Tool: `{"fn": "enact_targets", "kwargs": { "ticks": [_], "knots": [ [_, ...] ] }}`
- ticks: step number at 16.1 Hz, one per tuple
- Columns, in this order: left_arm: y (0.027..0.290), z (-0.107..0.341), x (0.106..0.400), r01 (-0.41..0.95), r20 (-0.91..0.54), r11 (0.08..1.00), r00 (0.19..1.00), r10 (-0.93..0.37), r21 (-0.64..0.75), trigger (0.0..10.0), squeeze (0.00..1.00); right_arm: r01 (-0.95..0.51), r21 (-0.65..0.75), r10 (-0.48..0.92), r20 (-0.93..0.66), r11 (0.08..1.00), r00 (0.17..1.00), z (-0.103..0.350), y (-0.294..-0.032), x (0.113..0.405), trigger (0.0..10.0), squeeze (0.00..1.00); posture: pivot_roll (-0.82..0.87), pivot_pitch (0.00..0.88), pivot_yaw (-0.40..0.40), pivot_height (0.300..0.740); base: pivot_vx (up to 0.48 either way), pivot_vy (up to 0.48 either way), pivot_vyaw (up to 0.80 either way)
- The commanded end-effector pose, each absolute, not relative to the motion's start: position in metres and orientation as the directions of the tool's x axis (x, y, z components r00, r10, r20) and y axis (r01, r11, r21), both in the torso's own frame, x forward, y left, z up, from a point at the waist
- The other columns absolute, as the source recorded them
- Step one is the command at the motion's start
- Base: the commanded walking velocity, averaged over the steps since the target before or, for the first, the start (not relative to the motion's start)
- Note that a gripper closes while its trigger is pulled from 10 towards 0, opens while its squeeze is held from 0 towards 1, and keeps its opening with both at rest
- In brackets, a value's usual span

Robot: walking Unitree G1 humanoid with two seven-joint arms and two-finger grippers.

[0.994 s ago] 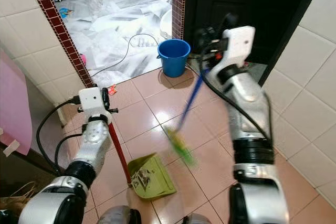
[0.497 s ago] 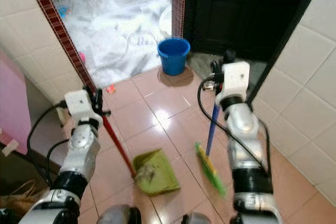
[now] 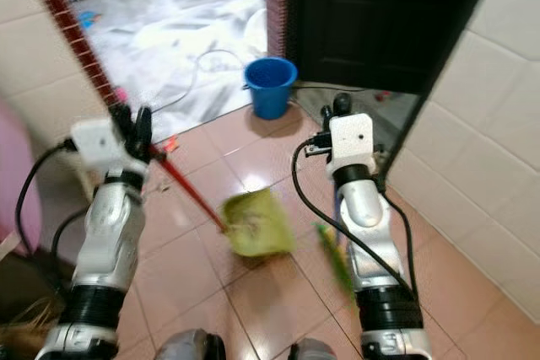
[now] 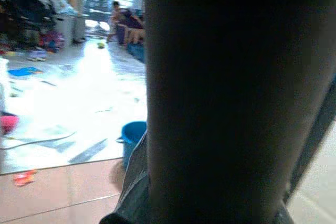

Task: Sweep floor

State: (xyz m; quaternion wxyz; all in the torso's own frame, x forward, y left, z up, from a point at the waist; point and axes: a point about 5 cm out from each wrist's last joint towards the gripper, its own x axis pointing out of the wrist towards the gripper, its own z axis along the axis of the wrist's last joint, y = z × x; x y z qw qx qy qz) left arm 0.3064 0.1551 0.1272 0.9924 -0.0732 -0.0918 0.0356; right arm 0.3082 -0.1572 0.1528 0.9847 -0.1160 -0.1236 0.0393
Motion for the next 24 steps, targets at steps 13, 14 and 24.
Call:
{"fn": "enact_targets", "kwargs": {
  "ticks": [13,14,24],
  "knots": [
    [0.154,0.241,0.331,0.002,0.461,0.963,0.878,0.128,-0.271,10.0,0.00,-0.060,-0.275,0.138,0.272,0.960,0.952,0.153,-0.146,0.313,10.0,0.00,-0.04,0.000,0.052,0.740,0.373,0.000,-0.22],
    [0.154,0.252,0.333,0.009,0.482,0.959,0.866,0.134,-0.283,10.0,0.00,-0.063,-0.277,0.141,0.271,0.959,0.952,0.153,-0.145,0.314,10.0,0.00,-0.04,0.000,0.049,0.740,0.458,0.000,0.00],
    [0.175,0.301,0.340,-0.093,0.549,0.931,0.785,0.288,-0.354,10.0,0.00,-0.090,-0.310,0.174,0.255,0.947,0.951,0.146,-0.140,0.315,10.0,0.00,-0.05,0.000,0.045,0.740,0.454,0.000,-0.20]
  ]
}}
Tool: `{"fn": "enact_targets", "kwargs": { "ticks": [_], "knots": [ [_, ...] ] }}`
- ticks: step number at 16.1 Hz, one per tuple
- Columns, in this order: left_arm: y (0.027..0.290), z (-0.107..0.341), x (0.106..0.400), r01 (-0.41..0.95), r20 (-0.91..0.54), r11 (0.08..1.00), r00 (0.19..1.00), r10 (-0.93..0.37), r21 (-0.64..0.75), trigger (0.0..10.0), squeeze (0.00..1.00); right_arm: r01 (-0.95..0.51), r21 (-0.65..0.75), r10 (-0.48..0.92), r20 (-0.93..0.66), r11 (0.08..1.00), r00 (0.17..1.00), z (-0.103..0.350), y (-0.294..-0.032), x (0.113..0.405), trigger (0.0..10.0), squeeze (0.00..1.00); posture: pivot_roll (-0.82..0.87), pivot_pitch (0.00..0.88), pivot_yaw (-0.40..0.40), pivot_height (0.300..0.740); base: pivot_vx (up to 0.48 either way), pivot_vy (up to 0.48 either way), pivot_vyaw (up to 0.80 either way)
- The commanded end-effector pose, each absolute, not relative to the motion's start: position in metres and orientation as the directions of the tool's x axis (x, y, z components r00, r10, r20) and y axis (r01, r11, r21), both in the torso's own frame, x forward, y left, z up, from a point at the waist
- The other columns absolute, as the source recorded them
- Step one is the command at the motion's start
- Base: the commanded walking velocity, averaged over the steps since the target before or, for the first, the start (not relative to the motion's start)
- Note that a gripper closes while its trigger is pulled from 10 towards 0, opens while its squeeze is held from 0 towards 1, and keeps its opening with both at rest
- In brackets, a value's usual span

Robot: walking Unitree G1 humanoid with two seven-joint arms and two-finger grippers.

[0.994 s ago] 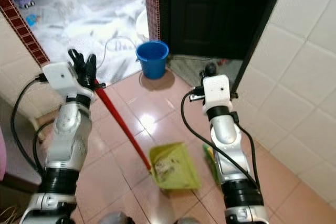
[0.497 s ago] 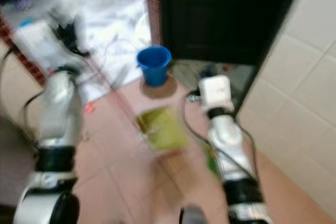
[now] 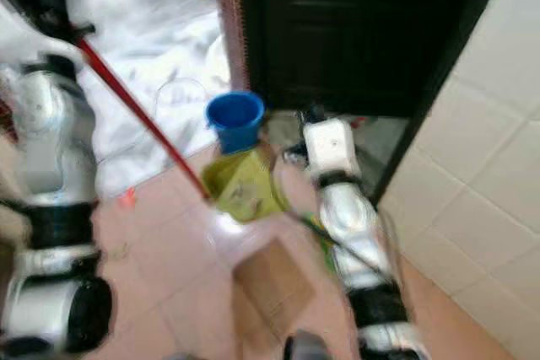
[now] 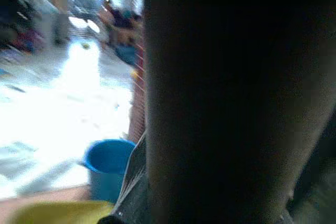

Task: Sweep floor

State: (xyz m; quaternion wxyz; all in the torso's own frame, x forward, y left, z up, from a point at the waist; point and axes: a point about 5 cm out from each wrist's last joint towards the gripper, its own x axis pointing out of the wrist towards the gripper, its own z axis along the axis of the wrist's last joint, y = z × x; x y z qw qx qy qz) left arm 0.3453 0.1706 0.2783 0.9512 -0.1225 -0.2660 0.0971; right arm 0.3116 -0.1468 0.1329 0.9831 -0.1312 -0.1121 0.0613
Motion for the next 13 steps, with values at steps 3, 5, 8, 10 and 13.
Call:
{"fn": "enact_targets", "kwargs": {
  "ticks": [3,5,8,10,13],
  "knots": [
    [0.178,0.308,0.342,-0.138,0.551,0.922,0.766,0.331,-0.362,10.0,0.00,-0.096,-0.318,0.182,0.253,0.943,0.950,0.145,-0.139,0.315,10.0,0.00,-0.05,0.000,0.045,0.740,0.445,0.000,0.00],
    [0.182,0.312,0.343,-0.182,0.554,0.914,0.746,0.369,-0.364,10.0,0.00,-0.099,-0.316,0.185,0.252,0.943,0.950,0.145,-0.139,0.315,10.0,0.00,-0.04,0.000,0.048,0.740,0.444,0.000,0.00],
    [0.189,0.317,0.344,-0.241,0.559,0.900,0.717,0.417,-0.362,10.0,0.00,-0.103,-0.314,0.187,0.250,0.944,0.950,0.144,-0.137,0.314,10.0,0.00,-0.05,0.000,0.053,0.740,0.445,0.000,0.00],
    [0.191,0.320,0.344,-0.258,0.567,0.897,0.703,0.430,-0.360,10.0,0.00,-0.102,-0.316,0.186,0.247,0.943,0.951,0.142,-0.137,0.314,10.0,0.00,-0.05,0.000,0.055,0.740,0.444,0.000,0.00],
    [0.197,0.326,0.345,-0.298,0.585,0.888,0.671,0.456,-0.350,10.0,0.00,-0.107,-0.312,0.190,0.246,0.944,0.951,0.141,-0.136,0.314,10.0,0.00,-0.04,0.000,0.055,0.740,0.444,0.000,0.00]
  ]
}}
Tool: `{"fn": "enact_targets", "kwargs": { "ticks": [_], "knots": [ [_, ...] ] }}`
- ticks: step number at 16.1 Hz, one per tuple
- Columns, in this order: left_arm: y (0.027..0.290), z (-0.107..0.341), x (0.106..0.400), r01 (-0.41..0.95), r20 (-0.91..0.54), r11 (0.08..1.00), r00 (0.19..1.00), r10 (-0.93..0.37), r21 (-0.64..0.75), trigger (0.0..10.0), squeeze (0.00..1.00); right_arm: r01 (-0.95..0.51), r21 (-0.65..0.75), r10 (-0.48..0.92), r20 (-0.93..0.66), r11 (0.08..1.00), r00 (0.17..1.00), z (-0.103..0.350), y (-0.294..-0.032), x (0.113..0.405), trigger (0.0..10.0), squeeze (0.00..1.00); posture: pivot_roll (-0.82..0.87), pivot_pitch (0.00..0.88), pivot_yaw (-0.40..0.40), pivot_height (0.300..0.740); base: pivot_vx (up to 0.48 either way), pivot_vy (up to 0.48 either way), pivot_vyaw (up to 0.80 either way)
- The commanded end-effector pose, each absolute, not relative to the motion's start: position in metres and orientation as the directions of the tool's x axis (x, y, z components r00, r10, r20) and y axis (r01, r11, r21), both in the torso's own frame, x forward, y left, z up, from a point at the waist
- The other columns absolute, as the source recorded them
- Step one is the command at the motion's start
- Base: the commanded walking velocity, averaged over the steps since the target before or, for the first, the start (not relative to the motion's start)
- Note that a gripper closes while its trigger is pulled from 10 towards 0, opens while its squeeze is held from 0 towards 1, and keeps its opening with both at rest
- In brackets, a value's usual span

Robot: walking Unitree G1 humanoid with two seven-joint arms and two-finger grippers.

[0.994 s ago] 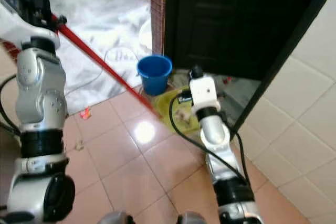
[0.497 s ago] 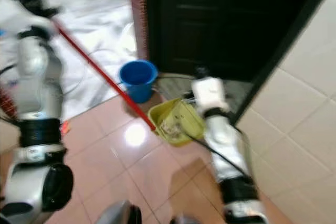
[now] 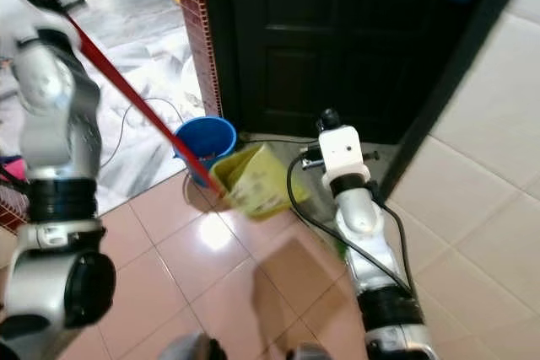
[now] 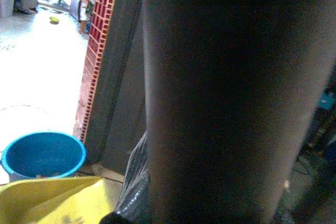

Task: Sweep floor

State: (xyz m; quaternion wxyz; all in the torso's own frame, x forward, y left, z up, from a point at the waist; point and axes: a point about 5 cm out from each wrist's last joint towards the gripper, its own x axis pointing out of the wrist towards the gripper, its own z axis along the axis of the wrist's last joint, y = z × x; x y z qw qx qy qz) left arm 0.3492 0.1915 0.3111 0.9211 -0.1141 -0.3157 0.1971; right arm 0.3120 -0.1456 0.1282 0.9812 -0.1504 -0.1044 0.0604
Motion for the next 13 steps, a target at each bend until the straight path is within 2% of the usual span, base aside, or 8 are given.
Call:
{"fn": "enact_targets", "kwargs": {
  "ticks": [1,13],
  "knots": [
    [0.2004,0.3283,0.3451,-0.329,0.588,0.878,0.653,0.477,-0.347,10.0,0.00,-0.114,-0.311,0.195,0.245,0.944,0.950,0.1410,-0.1352,0.3139,10.0,0.00,-0.04,0.000,0.055,0.740,0.382,0.289,0.00],
    [0.1970,0.3309,0.3494,-0.423,0.675,0.876,0.579,0.458,-0.232,10.0,0.00,-0.135,-0.311,0.217,0.245,0.941,0.945,0.1386,-0.1317,0.3113,10.0,0.00,-0.05,0.000,0.060,0.740,0.324,0.355,0.00]
  ]
}}
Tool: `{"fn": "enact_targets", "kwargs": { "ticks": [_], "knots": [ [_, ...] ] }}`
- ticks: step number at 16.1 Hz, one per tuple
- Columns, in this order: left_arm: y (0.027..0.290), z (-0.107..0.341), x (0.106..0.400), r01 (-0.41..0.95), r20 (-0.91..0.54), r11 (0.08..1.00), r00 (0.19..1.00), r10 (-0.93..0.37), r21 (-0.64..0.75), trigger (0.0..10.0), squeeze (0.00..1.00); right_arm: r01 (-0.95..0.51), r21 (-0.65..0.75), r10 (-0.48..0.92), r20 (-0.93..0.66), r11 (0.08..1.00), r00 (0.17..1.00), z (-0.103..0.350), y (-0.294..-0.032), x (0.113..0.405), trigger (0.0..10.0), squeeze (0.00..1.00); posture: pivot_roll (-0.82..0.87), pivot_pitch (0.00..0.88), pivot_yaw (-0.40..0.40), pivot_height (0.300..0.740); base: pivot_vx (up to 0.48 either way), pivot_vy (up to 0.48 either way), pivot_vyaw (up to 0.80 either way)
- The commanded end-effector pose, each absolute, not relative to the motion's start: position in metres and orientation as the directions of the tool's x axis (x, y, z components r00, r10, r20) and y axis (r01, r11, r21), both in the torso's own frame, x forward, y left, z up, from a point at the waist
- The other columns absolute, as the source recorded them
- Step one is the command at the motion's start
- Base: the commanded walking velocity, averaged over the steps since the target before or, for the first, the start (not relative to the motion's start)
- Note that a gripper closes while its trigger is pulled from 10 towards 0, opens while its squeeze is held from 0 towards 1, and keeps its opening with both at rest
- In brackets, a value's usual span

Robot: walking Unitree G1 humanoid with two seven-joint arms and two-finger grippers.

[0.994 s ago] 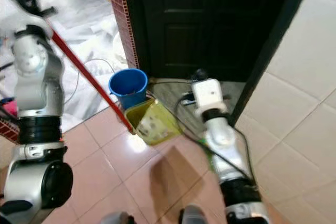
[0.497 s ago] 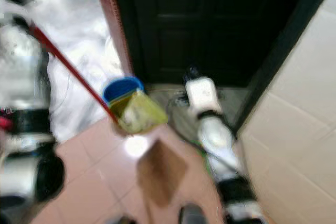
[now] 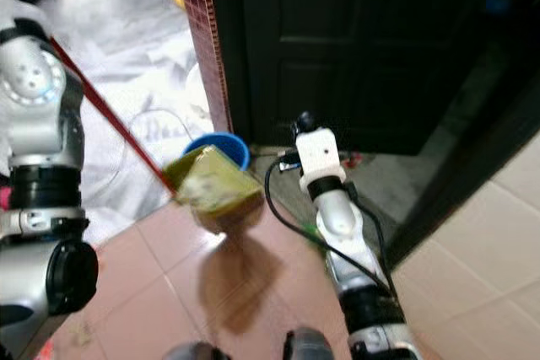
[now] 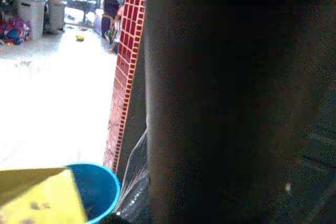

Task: Sweep floor

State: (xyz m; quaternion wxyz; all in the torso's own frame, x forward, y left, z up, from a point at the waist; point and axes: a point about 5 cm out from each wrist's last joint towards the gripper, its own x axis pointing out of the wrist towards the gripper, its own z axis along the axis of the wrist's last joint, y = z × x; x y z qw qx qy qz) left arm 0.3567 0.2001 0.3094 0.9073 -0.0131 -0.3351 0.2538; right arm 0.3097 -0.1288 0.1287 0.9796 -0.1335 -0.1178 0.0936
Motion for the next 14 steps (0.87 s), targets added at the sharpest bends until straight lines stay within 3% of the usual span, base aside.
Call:
{"fn": "enact_targets", "kwargs": {
  "ticks": [1,9,14],
  "knots": [
    [0.195,0.330,0.350,-0.426,0.679,0.876,0.577,0.454,-0.225,10.0,0.00,-0.136,-0.311,0.218,0.246,0.941,0.944,0.139,-0.131,0.311,10.0,0.00,-0.05,0.000,0.061,0.740,0.315,0.360,0.00],
    [0.174,0.324,0.349,-0.449,0.728,0.878,0.545,0.417,-0.167,10.0,0.00,-0.143,-0.314,0.228,0.254,0.939,0.940,0.140,-0.129,0.312,10.0,0.00,-0.05,0.000,0.062,0.740,0.453,0.042,0.00],
    [0.164,0.317,0.349,-0.436,0.718,0.886,0.566,0.405,-0.156,10.0,0.00,-0.147,-0.311,0.233,0.258,0.939,0.938,0.141,-0.126,0.312,10.0,0.00,-0.05,0.000,0.063,0.740,0.480,0.000,0.00]
  ]
}}
